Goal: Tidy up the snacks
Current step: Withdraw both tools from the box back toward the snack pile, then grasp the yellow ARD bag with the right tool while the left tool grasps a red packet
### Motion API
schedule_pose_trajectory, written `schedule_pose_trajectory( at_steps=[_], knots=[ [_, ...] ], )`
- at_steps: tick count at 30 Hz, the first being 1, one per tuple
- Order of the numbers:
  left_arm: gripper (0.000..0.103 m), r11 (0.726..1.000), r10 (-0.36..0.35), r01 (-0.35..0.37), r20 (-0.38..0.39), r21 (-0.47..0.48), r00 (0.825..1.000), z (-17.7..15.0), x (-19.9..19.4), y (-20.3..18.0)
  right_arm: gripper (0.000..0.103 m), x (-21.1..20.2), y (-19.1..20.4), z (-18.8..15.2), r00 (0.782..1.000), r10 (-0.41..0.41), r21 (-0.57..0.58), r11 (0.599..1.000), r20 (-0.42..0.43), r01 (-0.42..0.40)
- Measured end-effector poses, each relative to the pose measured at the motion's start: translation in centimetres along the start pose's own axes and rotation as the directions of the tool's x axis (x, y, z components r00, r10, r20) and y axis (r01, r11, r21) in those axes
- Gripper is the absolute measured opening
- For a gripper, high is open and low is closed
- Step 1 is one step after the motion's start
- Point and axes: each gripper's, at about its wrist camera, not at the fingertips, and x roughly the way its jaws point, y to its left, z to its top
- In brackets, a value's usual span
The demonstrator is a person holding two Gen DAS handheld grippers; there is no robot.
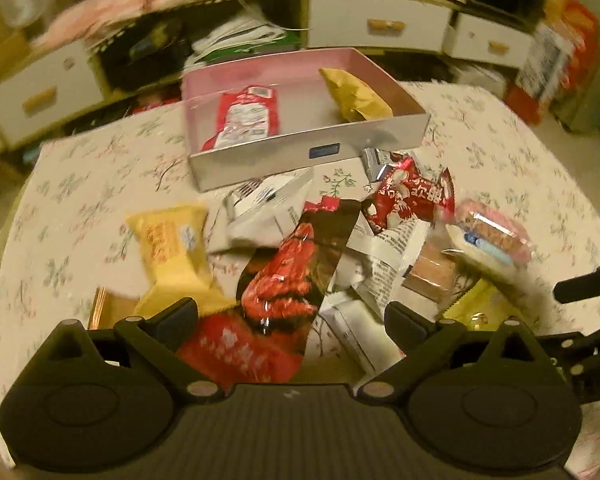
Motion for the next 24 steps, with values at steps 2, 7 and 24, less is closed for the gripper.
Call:
schedule_pose_trajectory(
  at_steps=[2, 7, 24],
  knots=[
    [0.101, 1.0, 0.001, -0.001, -0.003, 0.023, 1.0, 0.2, 0.6, -0.1, 0.071, 0.4, 0.0, 0.0, 1.0, -0.007, -0.01, 1.0, -0.012, 0.007],
    [0.101, 0.992, -0.013, 0.019, -0.047, 0.121, 0.999, 0.5, 2.7, -0.7, 0.071, 1.1, -0.1, 0.2, 0.999, -0.012, -0.016, 1.0, -0.034, 0.011],
    [0.057, 0.99, -0.135, 0.139, -0.109, 0.03, 0.985, 1.2, 3.9, 1.1, 0.044, 3.8, 2.2, -0.4, 0.996, -0.029, -0.09, 0.996, -0.084, 0.022]
  ],
)
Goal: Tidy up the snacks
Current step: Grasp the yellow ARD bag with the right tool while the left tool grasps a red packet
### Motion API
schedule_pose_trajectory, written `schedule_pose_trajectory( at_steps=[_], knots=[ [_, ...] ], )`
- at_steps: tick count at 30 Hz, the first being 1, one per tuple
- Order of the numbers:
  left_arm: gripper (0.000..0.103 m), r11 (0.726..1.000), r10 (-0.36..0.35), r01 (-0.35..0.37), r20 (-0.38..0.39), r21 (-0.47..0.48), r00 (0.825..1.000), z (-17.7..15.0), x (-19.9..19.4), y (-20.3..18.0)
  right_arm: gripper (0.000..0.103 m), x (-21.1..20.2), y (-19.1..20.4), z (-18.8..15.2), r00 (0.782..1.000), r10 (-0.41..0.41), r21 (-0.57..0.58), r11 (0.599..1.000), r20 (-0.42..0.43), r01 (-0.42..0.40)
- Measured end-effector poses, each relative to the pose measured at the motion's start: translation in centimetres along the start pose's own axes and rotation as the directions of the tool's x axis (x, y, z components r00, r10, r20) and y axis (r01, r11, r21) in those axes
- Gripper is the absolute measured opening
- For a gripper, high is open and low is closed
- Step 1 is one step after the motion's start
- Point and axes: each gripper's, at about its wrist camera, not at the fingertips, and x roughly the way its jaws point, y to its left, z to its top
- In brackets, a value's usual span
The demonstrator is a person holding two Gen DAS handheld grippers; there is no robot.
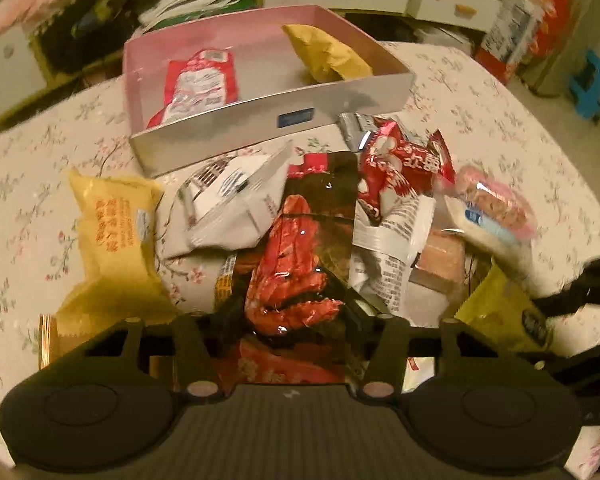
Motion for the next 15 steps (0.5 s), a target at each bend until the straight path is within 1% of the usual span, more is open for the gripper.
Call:
schedule_pose_trajectory(
  at_steps=[3, 8, 15],
  knots=[
    [0.056, 0.999, 0.042, -0.042, 0.002, 0.024, 0.999, -0.2, -0.1, -0.4, 0.041, 0.0, 0.2, -0.3, 1.0, -0.001, -0.007, 1.0, 0.006, 0.001],
    [0.055, 0.994, 0.081, -0.081, 0.009, 0.068, 0.997, -0.3, -0.3, -1.4, 0.039, -0.2, 0.0, -0.4, 1.0, -0.002, -0.01, 1.0, 0.012, 0.002],
    [0.055, 0.995, 0.068, -0.068, 0.005, 0.067, 0.998, -0.3, -0.8, -2.1, 0.039, -0.9, 0.5, -0.6, 1.0, 0.01, -0.022, 1.0, 0.03, -0.009]
  ],
)
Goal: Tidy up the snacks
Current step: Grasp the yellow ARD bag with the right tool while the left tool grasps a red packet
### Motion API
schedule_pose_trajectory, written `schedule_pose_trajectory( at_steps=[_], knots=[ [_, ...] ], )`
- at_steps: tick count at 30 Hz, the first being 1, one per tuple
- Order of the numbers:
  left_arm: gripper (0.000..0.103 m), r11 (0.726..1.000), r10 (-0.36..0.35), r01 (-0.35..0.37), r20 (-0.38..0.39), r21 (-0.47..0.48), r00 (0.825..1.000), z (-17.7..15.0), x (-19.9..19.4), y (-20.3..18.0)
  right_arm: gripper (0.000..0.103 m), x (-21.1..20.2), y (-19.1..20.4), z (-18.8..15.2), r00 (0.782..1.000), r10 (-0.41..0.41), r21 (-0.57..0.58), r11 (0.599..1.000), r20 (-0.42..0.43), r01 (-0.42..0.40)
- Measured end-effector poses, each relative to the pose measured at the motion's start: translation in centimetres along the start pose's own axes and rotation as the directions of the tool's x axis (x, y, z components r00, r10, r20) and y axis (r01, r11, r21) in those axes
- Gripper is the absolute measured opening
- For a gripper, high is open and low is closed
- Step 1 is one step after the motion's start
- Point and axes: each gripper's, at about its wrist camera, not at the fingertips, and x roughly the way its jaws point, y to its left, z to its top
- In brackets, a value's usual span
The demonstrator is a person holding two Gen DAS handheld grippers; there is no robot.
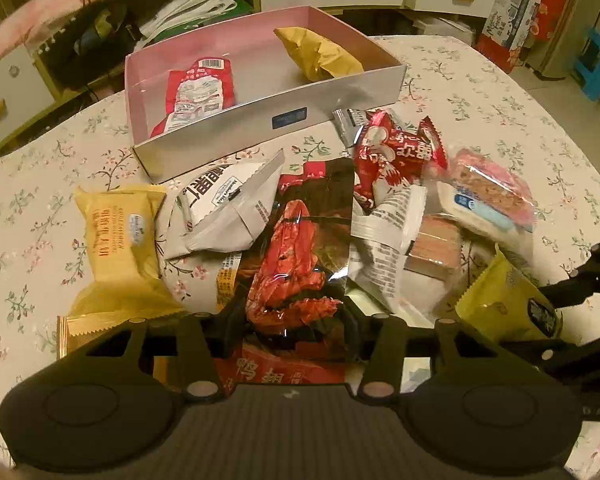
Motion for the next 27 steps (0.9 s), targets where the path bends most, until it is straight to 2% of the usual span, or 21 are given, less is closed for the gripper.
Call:
schedule_pose_trajectory(
  at_steps=[12, 27],
  knots=[
    [0.054, 0.993, -0.092, 0.097, 0.08, -0.067, 0.993, -0.3, -4.0, -1.3, 0.039, -1.9, -0.6, 0.5, 0.997, 0.027, 0.026, 0.999, 0.072, -0.029],
    [0.052, 0.996, -0.042, 0.053, 0.132, -0.077, 0.99, -0.1, -5.3, -1.7, 0.038, -3.2, -2.0, 0.7, 0.992, 0.019, 0.091, 0.995, 0.127, -0.03]
  ],
)
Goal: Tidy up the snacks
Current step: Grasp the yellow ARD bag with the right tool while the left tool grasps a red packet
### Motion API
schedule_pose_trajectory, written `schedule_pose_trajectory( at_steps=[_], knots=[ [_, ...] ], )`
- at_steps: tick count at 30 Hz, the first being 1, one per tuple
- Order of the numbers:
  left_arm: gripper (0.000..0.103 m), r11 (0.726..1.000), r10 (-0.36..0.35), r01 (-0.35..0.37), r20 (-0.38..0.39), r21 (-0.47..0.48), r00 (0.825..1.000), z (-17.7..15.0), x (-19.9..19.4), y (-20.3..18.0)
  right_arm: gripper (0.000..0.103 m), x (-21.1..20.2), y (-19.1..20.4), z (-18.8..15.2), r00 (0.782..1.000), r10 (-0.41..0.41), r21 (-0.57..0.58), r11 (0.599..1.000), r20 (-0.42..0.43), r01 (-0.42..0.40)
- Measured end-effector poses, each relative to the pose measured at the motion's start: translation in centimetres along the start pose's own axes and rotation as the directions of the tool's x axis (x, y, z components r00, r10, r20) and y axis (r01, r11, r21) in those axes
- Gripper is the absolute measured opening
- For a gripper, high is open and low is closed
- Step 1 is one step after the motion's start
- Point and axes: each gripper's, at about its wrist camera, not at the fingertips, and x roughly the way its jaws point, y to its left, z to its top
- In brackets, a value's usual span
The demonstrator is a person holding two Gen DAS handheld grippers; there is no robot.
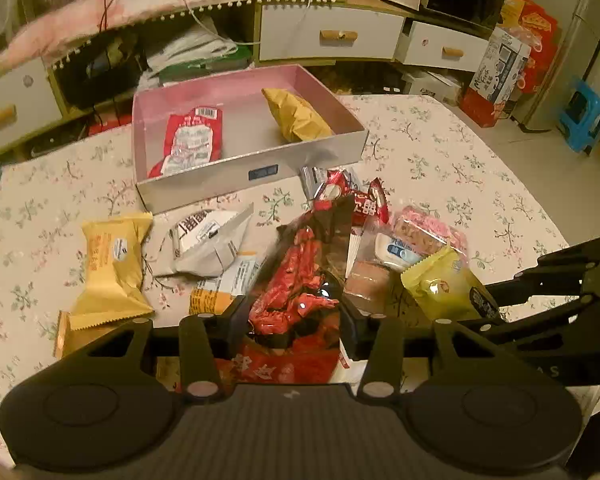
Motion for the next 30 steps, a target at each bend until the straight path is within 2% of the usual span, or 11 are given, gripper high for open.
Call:
schedule_pose_trajectory(
  at_steps=[11, 12, 13, 18, 27, 30],
  knots=[
    [0.049, 0.998, 0.054, -0.056, 0.071, 0.02, 0.996, 0.3, -1.4, -0.8, 0.038, -0.6, -0.5, 0.4, 0.999, 0.003, 0.024, 1.0, 0.038, -0.004],
    [0.018, 0.998, 0.058, -0.059, 0.078, 0.021, 0.995, 0.3, -1.6, -0.8, 0.038, -0.7, -0.6, 0.5, 0.999, 0.003, 0.024, 1.0, 0.043, -0.004],
    [0.012, 0.997, 0.065, -0.067, 0.077, 0.024, 0.995, 0.4, -1.6, -0.9, 0.038, -0.8, -0.6, 0.5, 0.999, 0.003, 0.024, 1.0, 0.049, -0.004],
    [0.003, 0.999, 0.045, -0.046, 0.079, 0.005, 0.996, 0.5, -1.7, -0.5, 0.038, -1.4, -1.1, 1.0, 0.997, 0.012, 0.042, 0.999, 0.078, -0.016],
    [0.003, 1.0, 0.016, -0.015, 0.041, -0.028, 0.999, 0.3, -0.9, 0.2, 0.038, -1.4, -0.9, 1.1, 0.997, 0.013, 0.038, 0.999, 0.079, -0.016],
    [0.004, 0.994, 0.002, -0.001, 0.007, -0.106, 1.0, 0.2, -0.2, 1.3, 0.038, -1.4, -0.8, 1.0, 0.997, 0.017, 0.036, 0.999, 0.076, -0.019]
  ],
)
